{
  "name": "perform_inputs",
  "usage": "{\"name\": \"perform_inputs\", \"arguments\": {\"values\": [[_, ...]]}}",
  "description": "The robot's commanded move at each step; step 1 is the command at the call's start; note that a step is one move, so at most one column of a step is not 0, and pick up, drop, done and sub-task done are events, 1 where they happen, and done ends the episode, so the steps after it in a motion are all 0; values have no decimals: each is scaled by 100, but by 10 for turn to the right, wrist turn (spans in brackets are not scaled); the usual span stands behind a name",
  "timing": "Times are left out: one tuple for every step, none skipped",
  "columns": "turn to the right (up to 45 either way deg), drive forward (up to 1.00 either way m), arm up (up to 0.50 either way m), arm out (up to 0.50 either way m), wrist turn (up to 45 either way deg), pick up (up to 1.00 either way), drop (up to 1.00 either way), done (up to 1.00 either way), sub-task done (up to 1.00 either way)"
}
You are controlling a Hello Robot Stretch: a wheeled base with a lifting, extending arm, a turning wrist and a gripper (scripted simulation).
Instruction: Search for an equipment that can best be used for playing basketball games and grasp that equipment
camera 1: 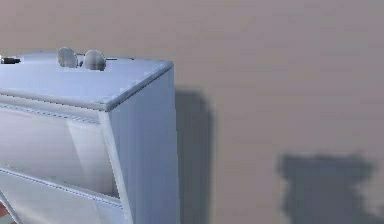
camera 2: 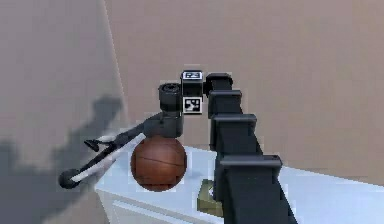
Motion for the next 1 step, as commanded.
{"name": "perform_inputs", "arguments": {"values": [[0, 0, 0, 0, 450, 0, 0, 0, 0]]}}
